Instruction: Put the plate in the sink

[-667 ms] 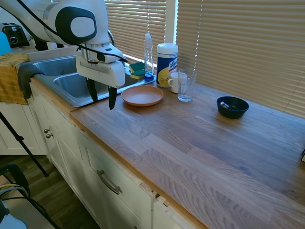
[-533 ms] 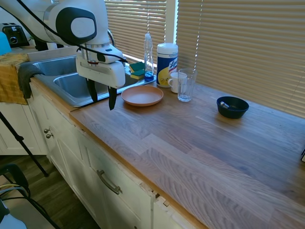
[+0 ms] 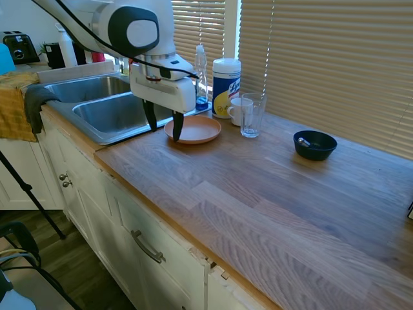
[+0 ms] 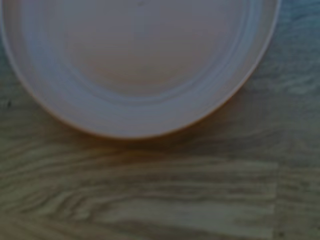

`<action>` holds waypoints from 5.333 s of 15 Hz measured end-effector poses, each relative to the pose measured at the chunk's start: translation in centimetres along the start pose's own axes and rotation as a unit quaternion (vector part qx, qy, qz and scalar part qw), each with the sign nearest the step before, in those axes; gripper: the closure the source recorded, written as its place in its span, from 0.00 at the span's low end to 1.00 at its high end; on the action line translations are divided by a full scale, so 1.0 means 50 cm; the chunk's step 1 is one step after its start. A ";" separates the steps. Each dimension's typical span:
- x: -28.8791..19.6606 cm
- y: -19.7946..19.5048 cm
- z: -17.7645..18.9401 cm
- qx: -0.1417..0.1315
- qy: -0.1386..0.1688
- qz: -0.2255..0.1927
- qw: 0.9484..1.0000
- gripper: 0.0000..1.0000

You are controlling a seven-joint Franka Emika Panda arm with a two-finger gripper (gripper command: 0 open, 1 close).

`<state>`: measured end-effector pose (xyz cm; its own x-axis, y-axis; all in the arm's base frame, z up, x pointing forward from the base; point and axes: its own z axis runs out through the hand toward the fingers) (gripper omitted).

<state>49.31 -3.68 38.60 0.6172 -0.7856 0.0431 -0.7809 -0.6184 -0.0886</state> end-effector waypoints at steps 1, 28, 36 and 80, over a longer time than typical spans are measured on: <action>0.028 -0.009 0.004 0.003 0.000 0.000 1.000 0.00; 0.264 -0.147 0.157 0.081 -0.102 -0.008 0.991 1.00; 0.273 -0.143 0.163 0.085 -0.109 -0.010 0.990 1.00; -0.196 -0.675 0.190 0.045 -0.132 -0.116 0.983 1.00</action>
<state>70.54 25.07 31.70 0.7907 -0.5831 -0.1865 -0.6115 -0.7666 -0.1960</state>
